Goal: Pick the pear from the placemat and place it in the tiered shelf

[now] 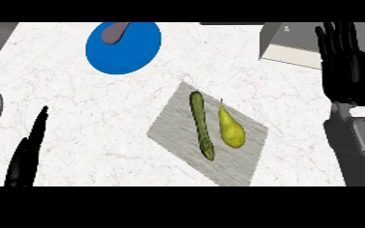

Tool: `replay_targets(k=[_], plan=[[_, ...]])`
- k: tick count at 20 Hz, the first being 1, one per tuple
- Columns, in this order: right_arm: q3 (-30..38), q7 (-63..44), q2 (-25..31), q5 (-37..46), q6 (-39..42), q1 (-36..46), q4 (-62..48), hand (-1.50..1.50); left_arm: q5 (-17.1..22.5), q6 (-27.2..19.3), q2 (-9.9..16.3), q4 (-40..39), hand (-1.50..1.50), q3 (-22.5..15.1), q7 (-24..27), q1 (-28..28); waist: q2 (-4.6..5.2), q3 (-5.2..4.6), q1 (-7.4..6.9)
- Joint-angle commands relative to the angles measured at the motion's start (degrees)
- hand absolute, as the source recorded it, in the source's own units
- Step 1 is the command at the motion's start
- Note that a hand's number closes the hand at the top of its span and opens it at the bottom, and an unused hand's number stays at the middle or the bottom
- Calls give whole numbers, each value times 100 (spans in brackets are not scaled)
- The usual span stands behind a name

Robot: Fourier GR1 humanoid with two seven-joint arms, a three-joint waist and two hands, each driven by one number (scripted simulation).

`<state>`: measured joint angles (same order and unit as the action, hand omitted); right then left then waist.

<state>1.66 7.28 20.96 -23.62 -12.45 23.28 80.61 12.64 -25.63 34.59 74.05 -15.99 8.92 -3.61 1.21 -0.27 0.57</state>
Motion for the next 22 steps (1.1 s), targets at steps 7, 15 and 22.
replay_targets(k=[7, 15, 22], plan=[[150, -1071, -1393, -1729, 347, 82, -471, -150, 180, 543, -691, 798, 0, -476, -95, 817, -4, 240, 159], [-743, 479, -540, 1832, -1755, -439, -1752, -150, 115, 677, -1222, 683, 0, -755, -698, 1780, -70, 37, -20], [-458, 721, 112, 836, 420, -955, -892, -150, -78, 817, -1334, 643, 0, -587, -816, 1741, -127, 27, 6]])
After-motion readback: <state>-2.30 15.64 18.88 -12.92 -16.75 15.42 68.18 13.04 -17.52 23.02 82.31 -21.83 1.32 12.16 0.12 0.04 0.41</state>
